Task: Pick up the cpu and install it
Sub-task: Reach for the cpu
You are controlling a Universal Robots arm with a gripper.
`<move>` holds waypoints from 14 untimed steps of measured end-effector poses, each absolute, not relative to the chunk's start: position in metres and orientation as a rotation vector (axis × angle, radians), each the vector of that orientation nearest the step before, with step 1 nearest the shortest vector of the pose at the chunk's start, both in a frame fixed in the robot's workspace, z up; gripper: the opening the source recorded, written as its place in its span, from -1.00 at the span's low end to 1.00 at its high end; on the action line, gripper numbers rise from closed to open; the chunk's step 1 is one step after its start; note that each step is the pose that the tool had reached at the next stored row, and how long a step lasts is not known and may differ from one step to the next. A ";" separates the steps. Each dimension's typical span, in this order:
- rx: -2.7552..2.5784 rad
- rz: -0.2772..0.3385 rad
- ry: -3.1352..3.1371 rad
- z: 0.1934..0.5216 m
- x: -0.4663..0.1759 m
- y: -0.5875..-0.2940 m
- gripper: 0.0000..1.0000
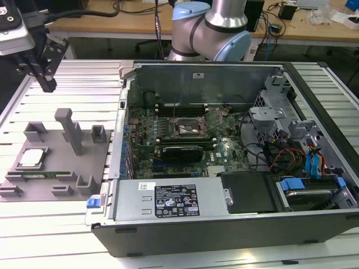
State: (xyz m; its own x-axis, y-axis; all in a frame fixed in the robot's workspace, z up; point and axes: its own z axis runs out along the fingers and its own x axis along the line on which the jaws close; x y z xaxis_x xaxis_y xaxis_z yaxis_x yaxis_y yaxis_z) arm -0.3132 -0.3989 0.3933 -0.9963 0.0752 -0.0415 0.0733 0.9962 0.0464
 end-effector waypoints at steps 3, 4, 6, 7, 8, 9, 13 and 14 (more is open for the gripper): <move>0.115 0.069 3.095 0.393 -0.321 -0.399 -0.79; 0.115 0.070 3.095 0.393 -0.323 -0.399 -0.79; 0.115 0.069 3.095 0.393 -0.327 -0.399 -0.79; 0.115 0.070 3.094 0.393 -0.331 -0.399 -0.79; 0.115 0.070 3.094 0.393 -0.334 -0.399 -0.79; 0.115 0.070 3.094 0.392 -0.336 -0.399 -0.79; 0.115 0.069 3.094 0.389 -0.345 -0.399 -0.79; 0.115 0.070 3.094 0.388 -0.348 -0.399 -0.79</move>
